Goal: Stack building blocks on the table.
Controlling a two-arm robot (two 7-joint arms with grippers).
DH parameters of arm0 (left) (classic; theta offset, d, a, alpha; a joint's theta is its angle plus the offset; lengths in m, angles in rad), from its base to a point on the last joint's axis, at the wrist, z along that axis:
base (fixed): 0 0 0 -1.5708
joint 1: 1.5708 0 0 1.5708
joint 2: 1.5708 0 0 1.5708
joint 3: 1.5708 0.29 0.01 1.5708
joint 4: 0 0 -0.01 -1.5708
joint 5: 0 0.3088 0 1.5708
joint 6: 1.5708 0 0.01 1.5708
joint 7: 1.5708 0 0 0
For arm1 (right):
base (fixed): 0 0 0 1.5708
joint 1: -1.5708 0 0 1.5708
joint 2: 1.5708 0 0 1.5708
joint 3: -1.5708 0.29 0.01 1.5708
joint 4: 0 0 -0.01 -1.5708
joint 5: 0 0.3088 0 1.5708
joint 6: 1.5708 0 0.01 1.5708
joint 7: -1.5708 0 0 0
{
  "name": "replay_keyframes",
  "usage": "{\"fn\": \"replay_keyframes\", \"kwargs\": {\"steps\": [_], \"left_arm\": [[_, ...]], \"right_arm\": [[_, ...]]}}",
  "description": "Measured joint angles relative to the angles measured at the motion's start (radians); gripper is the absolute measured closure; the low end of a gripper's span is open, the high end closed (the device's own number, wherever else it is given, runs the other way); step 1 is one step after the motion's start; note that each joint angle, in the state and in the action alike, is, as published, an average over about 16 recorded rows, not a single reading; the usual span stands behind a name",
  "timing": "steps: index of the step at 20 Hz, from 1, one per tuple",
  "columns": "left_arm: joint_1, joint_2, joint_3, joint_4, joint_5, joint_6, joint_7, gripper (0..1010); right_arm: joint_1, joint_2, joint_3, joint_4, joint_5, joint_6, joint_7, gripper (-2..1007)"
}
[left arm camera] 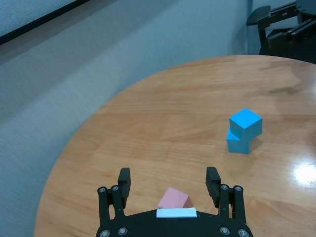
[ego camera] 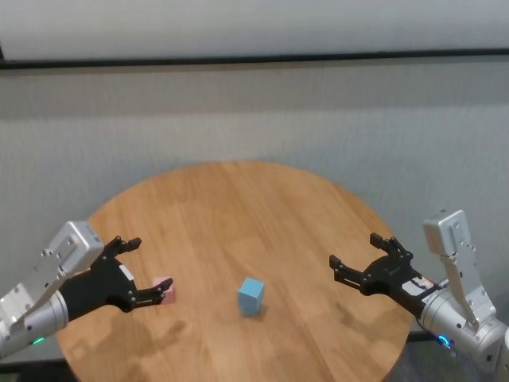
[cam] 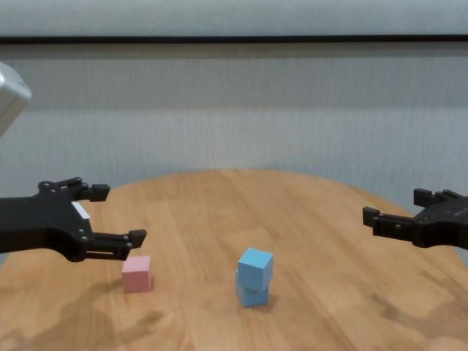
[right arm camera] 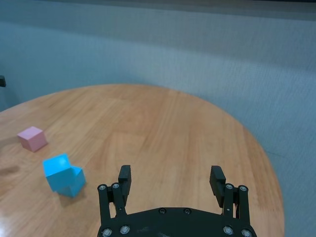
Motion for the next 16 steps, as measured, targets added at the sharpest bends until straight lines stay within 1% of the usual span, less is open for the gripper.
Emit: {"fn": "replay_keyframes", "kwargs": {"steps": [5, 12, 16], "left_arm": [[-0.020, -0.010, 0.001, 0.035, -0.007, -0.004, -0.028, 10], [-0.067, -0.032, 0.011, 0.115, -0.015, -0.014, -0.071, 10], [-0.089, -0.043, 0.019, 0.152, -0.014, -0.013, -0.080, 10]], "right_arm": [[0.001, -0.001, -0.002, 0.001, -0.001, 0.000, 0.001, 0], [0.004, -0.003, -0.005, 0.002, -0.001, 0.000, 0.003, 0], [0.005, -0.003, -0.006, 0.002, -0.001, 0.000, 0.003, 0]]}}
